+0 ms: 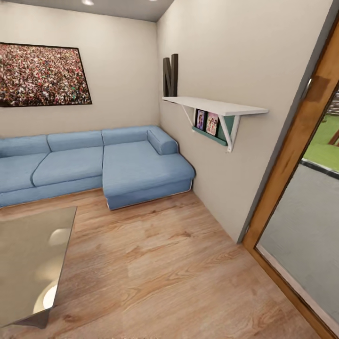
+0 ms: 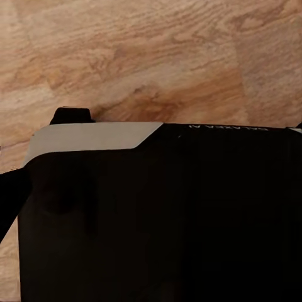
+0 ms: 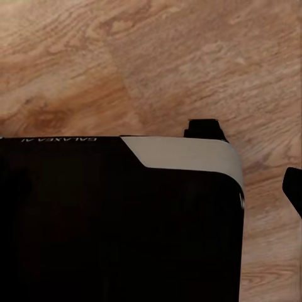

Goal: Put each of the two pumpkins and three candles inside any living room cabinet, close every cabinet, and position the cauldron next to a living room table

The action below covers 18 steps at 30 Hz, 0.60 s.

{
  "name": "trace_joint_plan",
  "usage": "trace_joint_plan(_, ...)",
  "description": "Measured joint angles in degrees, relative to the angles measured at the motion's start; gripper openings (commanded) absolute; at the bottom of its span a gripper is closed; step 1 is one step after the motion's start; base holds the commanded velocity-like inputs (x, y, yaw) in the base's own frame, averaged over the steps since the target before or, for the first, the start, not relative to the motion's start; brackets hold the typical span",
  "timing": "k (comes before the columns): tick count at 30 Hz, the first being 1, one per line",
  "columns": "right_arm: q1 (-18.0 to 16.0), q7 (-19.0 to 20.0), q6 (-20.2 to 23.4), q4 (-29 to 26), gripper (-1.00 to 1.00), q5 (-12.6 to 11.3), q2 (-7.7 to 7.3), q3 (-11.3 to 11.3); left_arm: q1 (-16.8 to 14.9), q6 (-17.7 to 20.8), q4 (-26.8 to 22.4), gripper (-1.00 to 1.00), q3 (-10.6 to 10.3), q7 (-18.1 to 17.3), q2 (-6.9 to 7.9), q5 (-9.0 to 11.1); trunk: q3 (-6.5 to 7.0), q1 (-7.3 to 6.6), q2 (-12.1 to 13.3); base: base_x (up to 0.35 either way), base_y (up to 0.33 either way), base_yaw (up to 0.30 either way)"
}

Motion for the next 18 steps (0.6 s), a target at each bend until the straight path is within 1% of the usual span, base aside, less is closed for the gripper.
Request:
trace_joint_plan(5,0.0,0.0,0.0,0.0,1.00,0.0,0.14,0.0,0.0,0.0,0.0,1.00,0.0,0.0,0.00,0.0,-0.14,0.00,0.0,-0.008,0.000,0.274)
trace_joint_plan(11,0.0,0.0,0.0,0.0,1.00,0.0,0.49,0.0,0.0,0.0,0.0,1.00,-0.1,0.0,0.00,0.0,-0.30,0.01,0.0,-0.130,0.000,0.276)
trace_joint_plan(18,0.0,0.0,0.0,0.0,1.00,0.0,0.53,0.0,0.0,-0.2,0.0,1.00,-0.1,0.0,0.00,0.0,-0.48,0.00,0.0,-0.014,0.000,0.276)
